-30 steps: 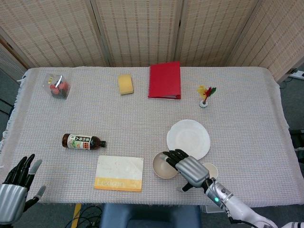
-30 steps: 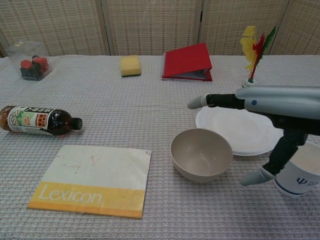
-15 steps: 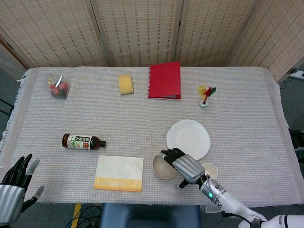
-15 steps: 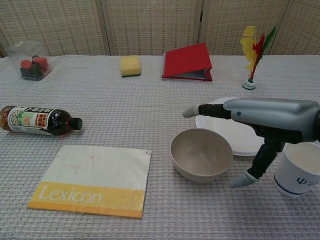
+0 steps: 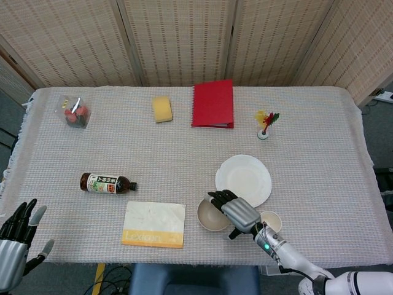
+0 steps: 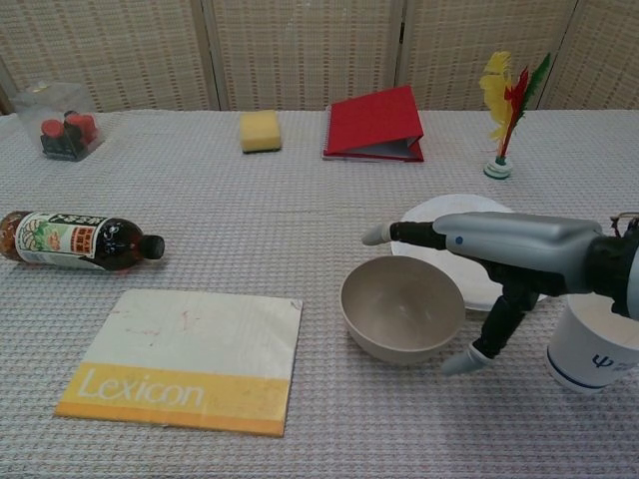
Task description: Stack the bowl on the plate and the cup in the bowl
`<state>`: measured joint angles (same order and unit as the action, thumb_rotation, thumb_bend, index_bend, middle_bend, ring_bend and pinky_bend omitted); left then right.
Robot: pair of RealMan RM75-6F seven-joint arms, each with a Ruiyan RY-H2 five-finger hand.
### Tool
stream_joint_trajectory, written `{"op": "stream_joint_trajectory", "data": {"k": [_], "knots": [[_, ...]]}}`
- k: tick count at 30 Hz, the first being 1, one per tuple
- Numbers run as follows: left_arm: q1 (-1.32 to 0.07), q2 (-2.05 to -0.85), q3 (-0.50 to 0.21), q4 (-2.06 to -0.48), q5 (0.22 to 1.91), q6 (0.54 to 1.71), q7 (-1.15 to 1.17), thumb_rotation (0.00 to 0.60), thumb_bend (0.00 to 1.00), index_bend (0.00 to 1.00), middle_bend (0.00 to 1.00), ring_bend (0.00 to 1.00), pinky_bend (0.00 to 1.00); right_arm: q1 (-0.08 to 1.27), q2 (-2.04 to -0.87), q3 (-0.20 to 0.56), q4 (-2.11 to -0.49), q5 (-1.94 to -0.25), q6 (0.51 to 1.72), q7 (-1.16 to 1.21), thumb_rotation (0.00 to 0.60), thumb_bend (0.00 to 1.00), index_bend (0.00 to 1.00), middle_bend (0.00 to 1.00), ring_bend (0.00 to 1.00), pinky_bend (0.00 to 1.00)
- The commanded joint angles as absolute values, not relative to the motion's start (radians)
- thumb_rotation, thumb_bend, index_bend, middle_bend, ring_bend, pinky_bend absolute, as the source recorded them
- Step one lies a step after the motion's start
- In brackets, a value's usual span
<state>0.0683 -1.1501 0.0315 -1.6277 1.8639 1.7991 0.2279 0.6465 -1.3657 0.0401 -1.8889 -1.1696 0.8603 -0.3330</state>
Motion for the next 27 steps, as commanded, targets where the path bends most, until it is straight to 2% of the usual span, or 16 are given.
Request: {"op": "stream_joint_trajectory", "data": {"k": [1,27], "knots": [[0.069,-1.150,0.031,-1.628,1.865,1.799,0.228,0.600,0.31,0.00,0.00,0.00,0.26,0.651,-1.373,0.040,-1.877,-1.164,0.856,-0.322,0.600,0.00,0.00,0.00,0.00,0.00],[0.074,-1.143,0.026,-1.625,1.868,1.808,0.213,0.600,0.31,0.00,0.00,0.00,0.26,0.687,-1.451,0.051,-1.775,-1.146,0.830,-0.247,0.600,0.00,0.00,0.00,0.00,0.00]]}}
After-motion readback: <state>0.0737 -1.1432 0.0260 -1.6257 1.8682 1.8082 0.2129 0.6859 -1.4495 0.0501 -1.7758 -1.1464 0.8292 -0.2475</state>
